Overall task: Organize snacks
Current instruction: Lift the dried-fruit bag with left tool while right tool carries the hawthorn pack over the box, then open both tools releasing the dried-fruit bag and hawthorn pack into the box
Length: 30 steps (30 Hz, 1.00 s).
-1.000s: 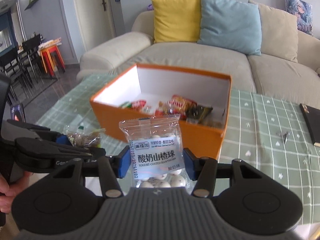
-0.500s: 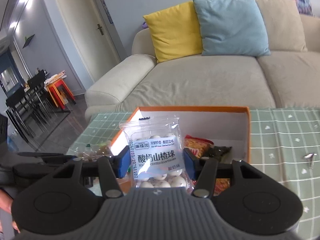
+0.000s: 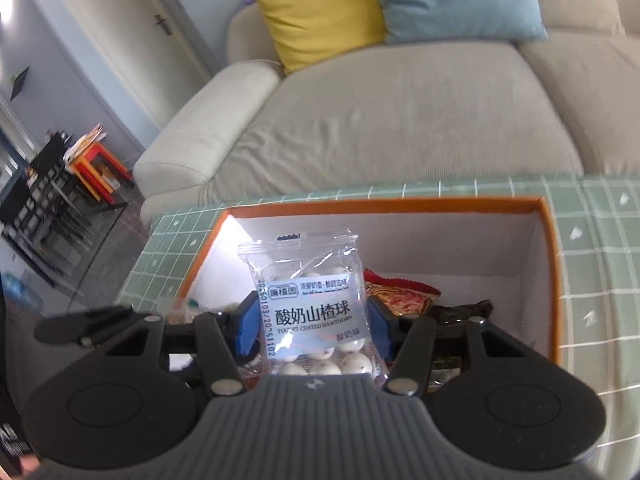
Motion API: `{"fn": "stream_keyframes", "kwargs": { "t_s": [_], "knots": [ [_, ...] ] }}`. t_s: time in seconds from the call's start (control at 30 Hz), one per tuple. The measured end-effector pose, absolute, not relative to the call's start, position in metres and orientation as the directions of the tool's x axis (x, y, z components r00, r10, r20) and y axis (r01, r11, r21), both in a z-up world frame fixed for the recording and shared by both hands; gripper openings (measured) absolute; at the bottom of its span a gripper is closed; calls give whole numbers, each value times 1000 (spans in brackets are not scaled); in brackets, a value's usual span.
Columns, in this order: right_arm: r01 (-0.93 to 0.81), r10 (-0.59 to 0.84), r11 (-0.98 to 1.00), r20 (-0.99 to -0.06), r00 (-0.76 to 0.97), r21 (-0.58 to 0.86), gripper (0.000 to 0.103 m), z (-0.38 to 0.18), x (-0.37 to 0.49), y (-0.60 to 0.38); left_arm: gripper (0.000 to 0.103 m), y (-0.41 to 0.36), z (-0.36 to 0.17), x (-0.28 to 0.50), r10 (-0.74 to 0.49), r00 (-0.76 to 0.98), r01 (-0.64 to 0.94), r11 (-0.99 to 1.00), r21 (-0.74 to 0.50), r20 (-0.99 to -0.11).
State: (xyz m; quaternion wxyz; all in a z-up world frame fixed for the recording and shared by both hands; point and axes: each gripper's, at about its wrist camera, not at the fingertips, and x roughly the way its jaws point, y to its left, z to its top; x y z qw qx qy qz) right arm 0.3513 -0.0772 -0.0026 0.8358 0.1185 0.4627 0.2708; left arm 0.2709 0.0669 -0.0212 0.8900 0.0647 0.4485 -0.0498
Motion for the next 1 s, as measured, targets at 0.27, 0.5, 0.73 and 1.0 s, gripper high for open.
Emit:
{"fn": "stream_keyframes", "kwargs": {
  "t_s": [0.27,0.5,0.73,1.0],
  "knots": [
    [-241,559,829,-757,338,504,58,-35,388,-62,51,63,-38,297,51,547,182,967,178,-835],
    [-186,562,827,-772,297,530,59,-51,403,-52,52,66,-51,310,80,517,180,963,199,-852],
    [-174,540,841,-792,284,512,63,-61,411,-43,58,68,-55,319,116,522,183,952,244,-845],
    [-150,547,836,-784,294,528,65,-56,412,-53,67,71,-52,316,117,533,175,954,245,-838]
  ]
}}
